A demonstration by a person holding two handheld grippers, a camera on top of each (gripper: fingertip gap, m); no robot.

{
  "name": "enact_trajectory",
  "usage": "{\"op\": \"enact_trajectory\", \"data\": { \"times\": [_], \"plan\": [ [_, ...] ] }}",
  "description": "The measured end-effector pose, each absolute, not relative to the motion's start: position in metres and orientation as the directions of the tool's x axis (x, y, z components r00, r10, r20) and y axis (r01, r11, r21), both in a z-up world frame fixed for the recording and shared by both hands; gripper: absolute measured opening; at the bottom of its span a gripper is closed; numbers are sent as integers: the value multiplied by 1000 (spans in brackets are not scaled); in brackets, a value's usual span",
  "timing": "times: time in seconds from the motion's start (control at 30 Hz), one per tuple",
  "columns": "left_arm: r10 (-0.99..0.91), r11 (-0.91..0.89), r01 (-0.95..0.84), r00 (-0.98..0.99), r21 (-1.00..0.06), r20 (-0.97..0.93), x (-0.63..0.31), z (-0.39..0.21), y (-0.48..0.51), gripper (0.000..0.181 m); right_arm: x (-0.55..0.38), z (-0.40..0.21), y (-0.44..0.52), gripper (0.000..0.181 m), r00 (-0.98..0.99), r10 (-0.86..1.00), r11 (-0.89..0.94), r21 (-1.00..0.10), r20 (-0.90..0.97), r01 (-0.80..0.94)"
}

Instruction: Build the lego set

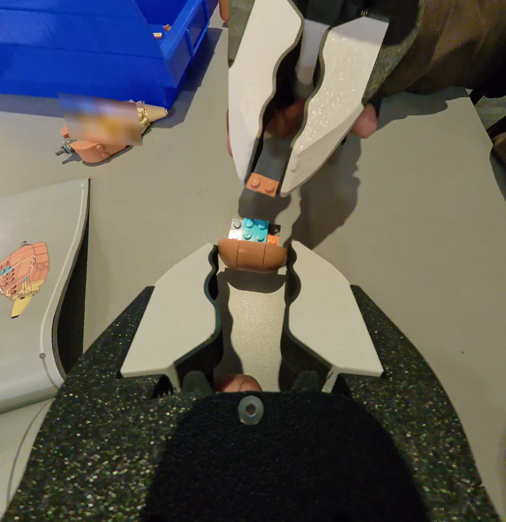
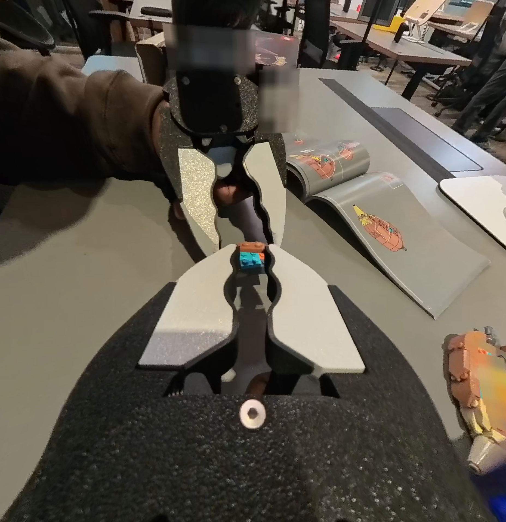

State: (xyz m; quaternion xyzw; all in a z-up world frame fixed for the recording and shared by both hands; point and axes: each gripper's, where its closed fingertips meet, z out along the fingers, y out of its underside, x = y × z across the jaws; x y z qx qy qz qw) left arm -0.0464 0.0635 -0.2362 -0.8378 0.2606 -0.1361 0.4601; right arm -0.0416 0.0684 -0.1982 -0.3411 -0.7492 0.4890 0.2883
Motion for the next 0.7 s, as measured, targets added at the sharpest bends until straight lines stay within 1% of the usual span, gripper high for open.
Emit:
{"op": "enact_trajectory", "data": {
  "times": [0.27,0.7],
  "plan": [
    [-562,-443,-314,827,-839,-13,-46,-237,64,47,-43,-206,59,16,-622,781,283,-920,57,271],
    [-581,-420,-327,814,-847,-26,-43,-235,63,47,-49,-216,55,16,-621,783,297,-903,45,310]
  ]
}}
